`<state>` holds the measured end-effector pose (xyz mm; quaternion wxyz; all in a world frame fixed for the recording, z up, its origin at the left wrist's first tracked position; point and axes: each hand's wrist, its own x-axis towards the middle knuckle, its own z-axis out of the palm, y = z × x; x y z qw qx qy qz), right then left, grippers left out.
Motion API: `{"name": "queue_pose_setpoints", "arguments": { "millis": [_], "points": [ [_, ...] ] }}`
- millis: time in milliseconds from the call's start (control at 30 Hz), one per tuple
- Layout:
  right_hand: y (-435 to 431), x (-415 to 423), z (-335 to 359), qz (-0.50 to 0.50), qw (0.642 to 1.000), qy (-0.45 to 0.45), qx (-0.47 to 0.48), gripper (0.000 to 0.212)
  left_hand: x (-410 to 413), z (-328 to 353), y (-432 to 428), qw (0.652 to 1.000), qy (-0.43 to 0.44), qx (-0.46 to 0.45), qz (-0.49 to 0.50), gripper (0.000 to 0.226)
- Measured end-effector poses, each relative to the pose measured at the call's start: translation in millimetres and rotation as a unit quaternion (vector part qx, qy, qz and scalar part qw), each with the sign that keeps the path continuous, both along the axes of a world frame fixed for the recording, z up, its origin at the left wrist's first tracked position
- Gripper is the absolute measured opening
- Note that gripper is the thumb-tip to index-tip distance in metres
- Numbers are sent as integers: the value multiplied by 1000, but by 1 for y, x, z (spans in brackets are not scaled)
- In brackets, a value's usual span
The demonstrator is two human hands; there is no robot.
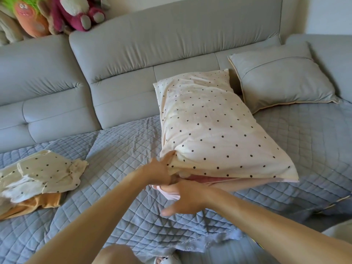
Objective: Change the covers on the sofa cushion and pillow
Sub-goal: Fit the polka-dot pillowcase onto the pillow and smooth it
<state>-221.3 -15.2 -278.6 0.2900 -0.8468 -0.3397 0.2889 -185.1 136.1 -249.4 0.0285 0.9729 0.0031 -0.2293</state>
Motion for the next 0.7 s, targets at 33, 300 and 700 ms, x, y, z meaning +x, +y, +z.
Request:
{"name": "queue_pose_setpoints", "arguments": {
  "millis": [33,300,700],
  "points": [
    [-3,-4,1,6,1000,-19,-18,84,-2,3,-1,1000,22,-4,4,96],
    [-16,-8,18,3,996,-84,30,25,-7,-3,-16,974,-85,208,-7,93],
    [-19,12,5,-105,945,-303,-58,35,-17,34,1,986,40,-146,74,100]
  ]
}}
